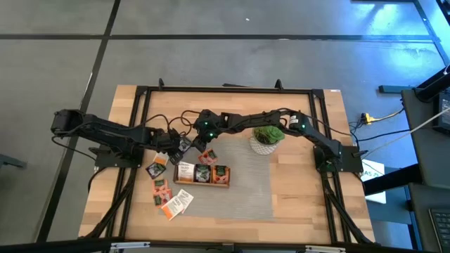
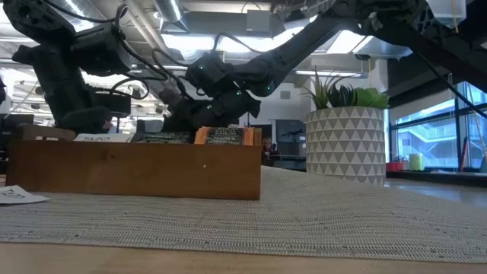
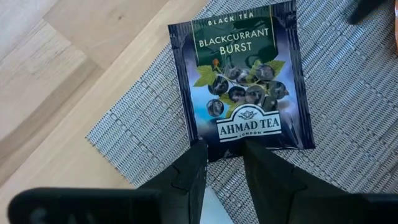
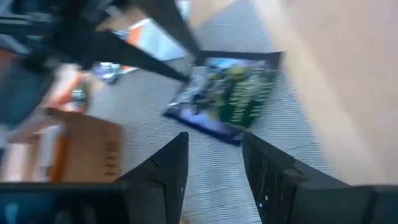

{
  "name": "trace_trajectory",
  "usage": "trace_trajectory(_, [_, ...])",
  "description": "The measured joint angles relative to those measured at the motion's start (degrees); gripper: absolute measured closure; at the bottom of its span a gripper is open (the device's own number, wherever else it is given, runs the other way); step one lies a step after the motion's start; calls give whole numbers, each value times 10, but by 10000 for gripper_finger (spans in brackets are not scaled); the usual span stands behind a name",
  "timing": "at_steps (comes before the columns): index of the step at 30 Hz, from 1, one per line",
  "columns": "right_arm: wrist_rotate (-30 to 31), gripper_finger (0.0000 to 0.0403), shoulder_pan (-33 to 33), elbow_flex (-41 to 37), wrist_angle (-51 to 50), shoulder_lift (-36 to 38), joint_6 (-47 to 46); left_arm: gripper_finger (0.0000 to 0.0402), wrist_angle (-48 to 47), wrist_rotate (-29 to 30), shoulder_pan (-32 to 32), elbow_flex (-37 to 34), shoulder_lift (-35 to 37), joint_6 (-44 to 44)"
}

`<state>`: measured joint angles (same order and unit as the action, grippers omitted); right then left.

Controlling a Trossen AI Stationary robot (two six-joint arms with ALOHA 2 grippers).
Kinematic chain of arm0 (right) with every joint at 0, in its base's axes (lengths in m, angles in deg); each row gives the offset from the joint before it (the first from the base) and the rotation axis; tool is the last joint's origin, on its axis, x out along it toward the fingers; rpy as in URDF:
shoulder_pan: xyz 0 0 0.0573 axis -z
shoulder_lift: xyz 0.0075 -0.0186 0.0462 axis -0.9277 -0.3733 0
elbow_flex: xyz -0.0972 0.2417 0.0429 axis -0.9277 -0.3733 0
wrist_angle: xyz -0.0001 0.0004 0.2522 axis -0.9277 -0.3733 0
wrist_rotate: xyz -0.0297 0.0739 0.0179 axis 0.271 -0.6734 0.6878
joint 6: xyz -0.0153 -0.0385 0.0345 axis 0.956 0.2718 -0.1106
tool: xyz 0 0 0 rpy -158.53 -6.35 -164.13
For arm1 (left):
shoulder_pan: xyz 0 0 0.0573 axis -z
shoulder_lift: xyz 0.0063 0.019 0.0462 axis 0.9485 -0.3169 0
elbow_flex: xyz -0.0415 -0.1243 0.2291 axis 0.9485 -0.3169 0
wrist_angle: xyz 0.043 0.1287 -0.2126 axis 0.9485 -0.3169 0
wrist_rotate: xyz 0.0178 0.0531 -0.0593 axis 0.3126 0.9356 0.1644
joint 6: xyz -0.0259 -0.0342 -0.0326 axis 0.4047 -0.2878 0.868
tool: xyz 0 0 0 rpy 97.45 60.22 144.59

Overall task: Pick & Place Tea
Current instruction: Put the violet tea bag into the middle section of the wooden organizer

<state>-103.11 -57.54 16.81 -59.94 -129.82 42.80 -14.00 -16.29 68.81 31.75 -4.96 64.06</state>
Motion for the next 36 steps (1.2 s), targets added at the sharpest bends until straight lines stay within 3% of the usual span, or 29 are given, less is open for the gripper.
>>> trace_trajectory(5, [31,250,-3,0,0,0,9,301,0,0,0,0,0,0])
trace_trajectory(21, [23,255,-3,0,20,-14,-21,301,16,3,0,-1,0,0])
trace_trajectory(36, [44,393,-2,0,22,-14,19,301,29,11,24,-1,0,5])
